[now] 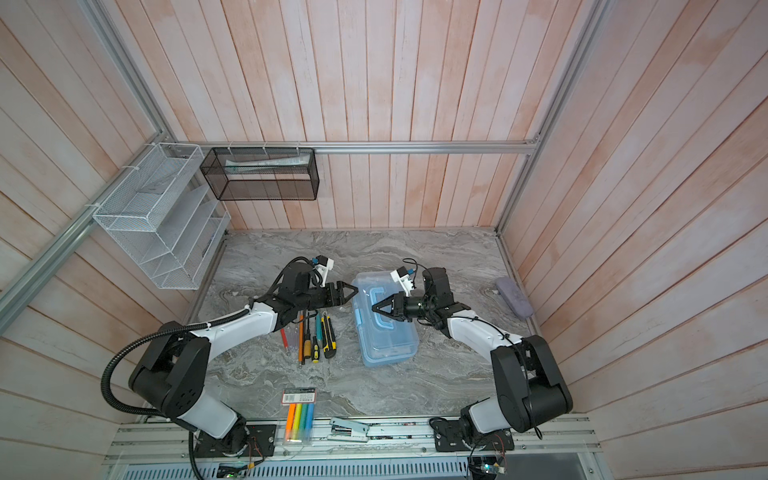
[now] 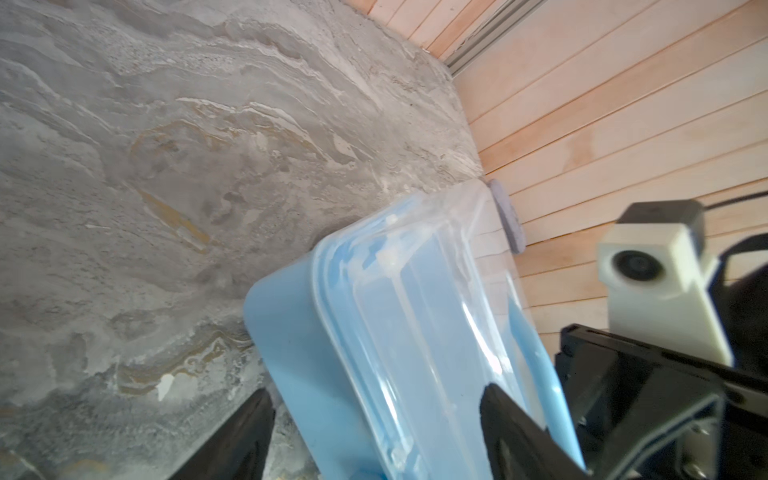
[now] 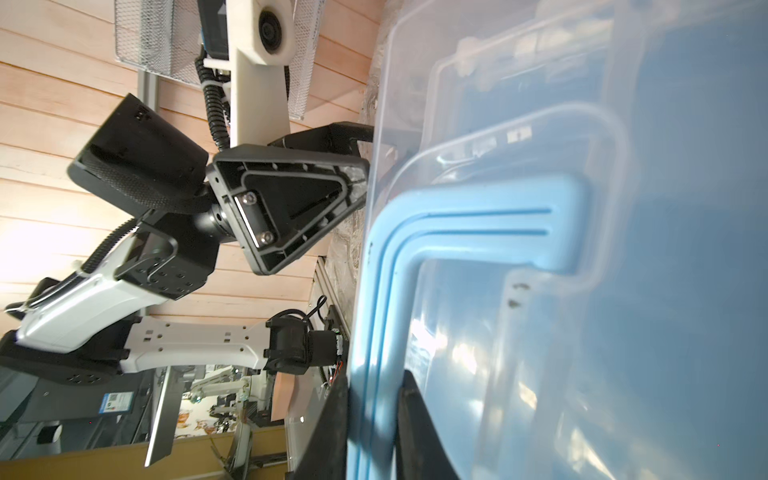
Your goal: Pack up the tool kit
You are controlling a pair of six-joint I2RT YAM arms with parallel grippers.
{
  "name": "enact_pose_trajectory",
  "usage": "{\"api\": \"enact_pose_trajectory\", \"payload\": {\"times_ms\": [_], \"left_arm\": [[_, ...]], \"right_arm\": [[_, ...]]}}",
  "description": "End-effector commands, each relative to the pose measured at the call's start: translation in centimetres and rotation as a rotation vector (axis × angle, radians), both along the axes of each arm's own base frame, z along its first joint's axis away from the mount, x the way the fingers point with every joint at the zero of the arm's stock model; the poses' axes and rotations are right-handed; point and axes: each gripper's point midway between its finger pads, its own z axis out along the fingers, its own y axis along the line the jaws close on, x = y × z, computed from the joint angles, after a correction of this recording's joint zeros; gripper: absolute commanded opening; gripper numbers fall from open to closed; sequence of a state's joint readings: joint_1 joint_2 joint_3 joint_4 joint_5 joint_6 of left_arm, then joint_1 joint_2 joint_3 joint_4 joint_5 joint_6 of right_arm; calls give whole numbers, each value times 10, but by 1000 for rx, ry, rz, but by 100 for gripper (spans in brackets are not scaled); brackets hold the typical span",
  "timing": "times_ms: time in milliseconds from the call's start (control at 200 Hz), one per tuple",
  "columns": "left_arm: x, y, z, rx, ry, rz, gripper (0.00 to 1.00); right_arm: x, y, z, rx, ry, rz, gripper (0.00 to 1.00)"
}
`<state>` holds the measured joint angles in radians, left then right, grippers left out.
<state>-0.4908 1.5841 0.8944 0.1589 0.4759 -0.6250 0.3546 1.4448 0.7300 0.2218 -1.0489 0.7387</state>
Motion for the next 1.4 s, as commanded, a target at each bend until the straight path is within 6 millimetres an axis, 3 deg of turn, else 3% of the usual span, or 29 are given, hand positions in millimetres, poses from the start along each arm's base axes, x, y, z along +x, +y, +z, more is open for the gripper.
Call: {"api": "enact_pose_trajectory", "payload": {"times_ms": [0,105,395,765,1395], "left_arm": [[-15,-3,16,-107,-2,-40,80],[-30,-1,18,-164,19,-54,73],[-59,11,26,-284,22,-43,72],[-56,-5,14,-343,57,-93,71],[-61,-28,-3,-383,94,-182,69]], "right_arm": [[-6,-2,26,84,-96,64,0],[-1,-9,27,90,-91,32,0],[8,-24,22,168,-40,-9,0],[15,-26,3,184,21,-19,0],[19,-28,-7,184,48,-34,0]]}}
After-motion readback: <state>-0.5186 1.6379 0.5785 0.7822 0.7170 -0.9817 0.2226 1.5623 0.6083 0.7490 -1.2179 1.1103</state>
